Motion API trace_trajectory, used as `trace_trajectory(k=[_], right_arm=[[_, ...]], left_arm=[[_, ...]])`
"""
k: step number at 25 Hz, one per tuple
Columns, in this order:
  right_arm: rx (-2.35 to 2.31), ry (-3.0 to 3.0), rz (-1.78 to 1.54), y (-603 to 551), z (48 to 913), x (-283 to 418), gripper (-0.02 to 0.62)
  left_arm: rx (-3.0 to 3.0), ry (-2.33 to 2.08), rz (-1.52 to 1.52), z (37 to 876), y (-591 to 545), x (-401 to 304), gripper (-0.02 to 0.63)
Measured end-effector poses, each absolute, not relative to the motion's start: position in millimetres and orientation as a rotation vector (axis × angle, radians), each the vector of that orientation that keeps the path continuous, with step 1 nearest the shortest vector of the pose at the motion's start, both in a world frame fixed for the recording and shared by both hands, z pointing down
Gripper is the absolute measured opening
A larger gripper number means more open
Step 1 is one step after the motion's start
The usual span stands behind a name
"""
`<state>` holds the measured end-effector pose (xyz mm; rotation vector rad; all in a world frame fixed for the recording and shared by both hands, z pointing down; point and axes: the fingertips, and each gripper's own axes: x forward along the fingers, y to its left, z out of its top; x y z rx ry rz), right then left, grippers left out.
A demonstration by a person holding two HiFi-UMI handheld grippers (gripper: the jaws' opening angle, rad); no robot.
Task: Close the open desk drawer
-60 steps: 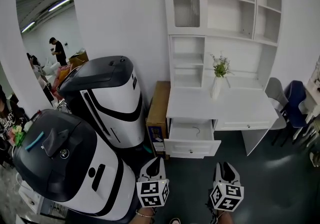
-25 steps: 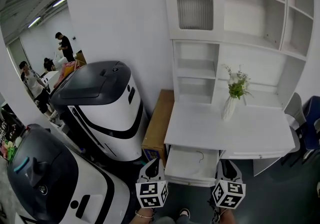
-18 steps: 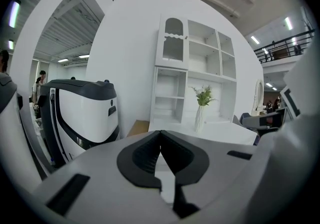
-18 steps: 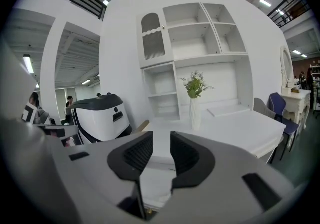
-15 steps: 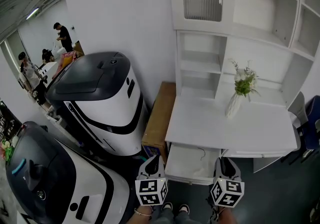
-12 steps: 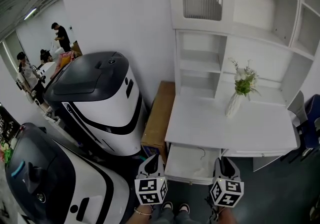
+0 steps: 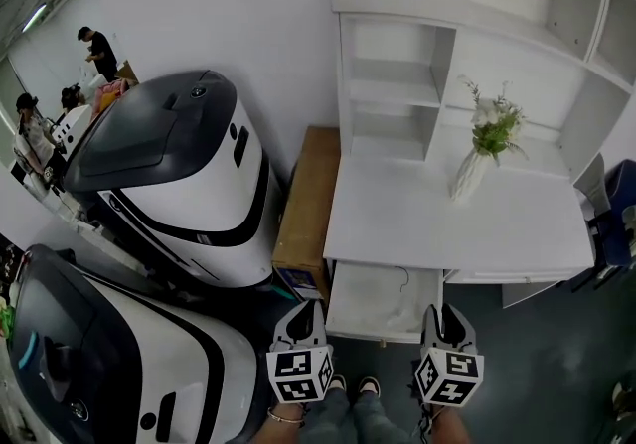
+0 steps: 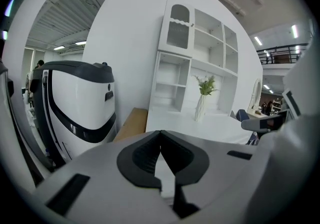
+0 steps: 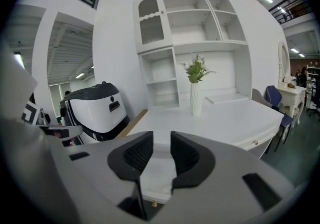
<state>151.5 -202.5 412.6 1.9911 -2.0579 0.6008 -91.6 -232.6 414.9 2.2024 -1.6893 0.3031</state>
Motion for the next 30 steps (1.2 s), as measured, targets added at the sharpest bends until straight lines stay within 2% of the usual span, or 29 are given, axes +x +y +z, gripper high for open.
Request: trace_trajectory(k=[14, 30], right_arm=[[1.908, -1.840, 0.834, -150, 536, 130, 0.115], [1.881, -1.772, 0.880, -134, 587, 106, 0.117]], left_arm=[[2.071, -1.486, 0.569, 554, -187, -105, 0.017], [2.045, -1.477, 0.634, 582, -188, -132, 0.018]])
